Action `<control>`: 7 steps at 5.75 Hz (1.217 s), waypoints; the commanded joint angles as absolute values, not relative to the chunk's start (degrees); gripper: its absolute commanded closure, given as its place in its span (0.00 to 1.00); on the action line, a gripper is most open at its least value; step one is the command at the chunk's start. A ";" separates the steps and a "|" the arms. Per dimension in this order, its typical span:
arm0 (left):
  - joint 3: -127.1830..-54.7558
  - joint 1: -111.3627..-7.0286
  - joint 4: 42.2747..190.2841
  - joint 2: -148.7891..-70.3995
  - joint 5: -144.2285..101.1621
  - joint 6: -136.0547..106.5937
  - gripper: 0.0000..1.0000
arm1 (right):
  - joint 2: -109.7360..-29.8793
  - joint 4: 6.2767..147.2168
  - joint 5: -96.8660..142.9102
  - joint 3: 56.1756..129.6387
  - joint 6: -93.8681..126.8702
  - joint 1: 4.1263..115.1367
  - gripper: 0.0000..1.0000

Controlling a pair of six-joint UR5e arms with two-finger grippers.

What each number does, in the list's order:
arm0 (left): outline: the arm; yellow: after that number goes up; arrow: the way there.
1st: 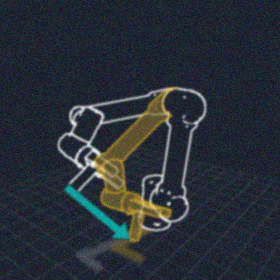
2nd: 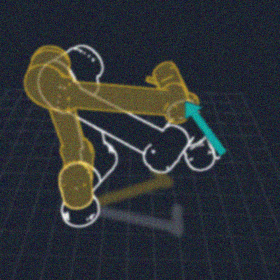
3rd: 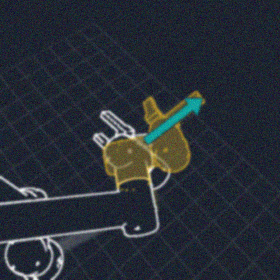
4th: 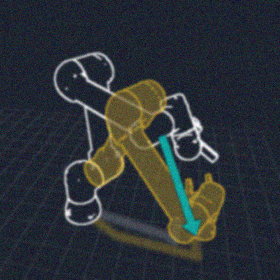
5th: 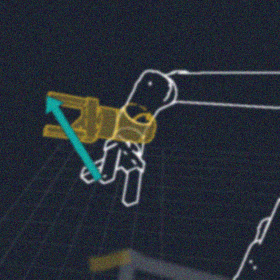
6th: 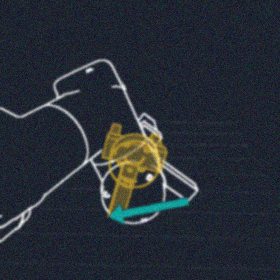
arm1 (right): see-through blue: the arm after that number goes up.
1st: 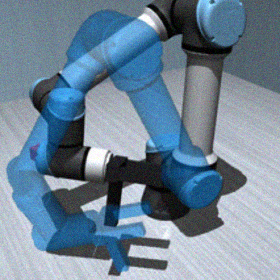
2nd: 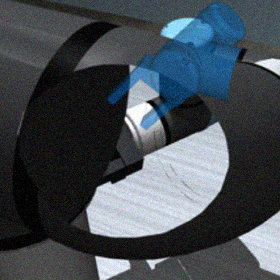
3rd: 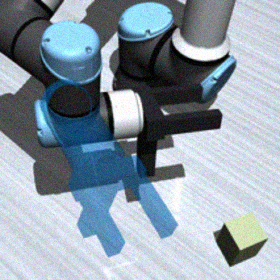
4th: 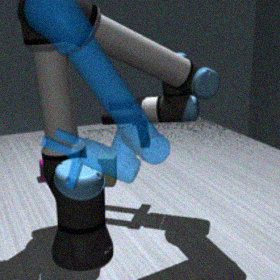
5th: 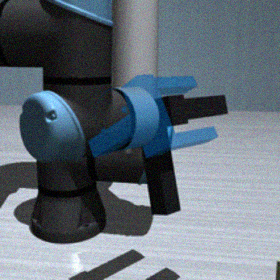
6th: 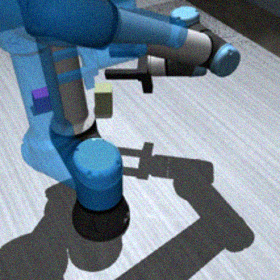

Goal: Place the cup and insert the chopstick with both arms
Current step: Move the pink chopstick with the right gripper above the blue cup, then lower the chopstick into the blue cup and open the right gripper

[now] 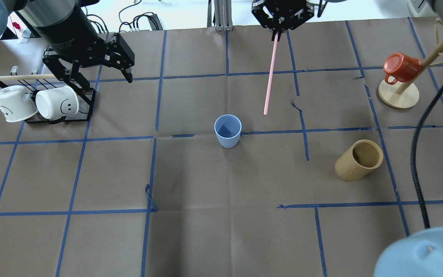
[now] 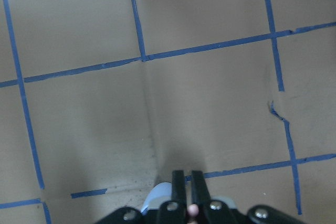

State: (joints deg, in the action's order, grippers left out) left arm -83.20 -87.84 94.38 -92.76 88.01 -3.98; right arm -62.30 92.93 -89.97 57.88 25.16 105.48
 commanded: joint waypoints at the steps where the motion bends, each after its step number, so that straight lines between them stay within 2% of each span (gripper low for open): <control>1: -83.23 -87.80 91.77 -93.16 88.24 -4.30 0.01 | -60.04 93.08 -90.26 57.56 27.51 106.96 0.92; 4: -83.15 -87.80 90.18 -93.69 88.24 -4.75 0.01 | -59.77 100.86 -90.18 66.15 28.65 108.71 0.92; 6: -83.14 -87.80 90.09 -93.69 88.24 -4.75 0.01 | -59.77 101.51 -90.00 68.72 28.39 108.81 0.90; 7: -83.14 -87.80 89.83 -93.78 88.24 -4.75 0.01 | -59.77 101.51 -90.17 69.08 27.87 108.81 0.59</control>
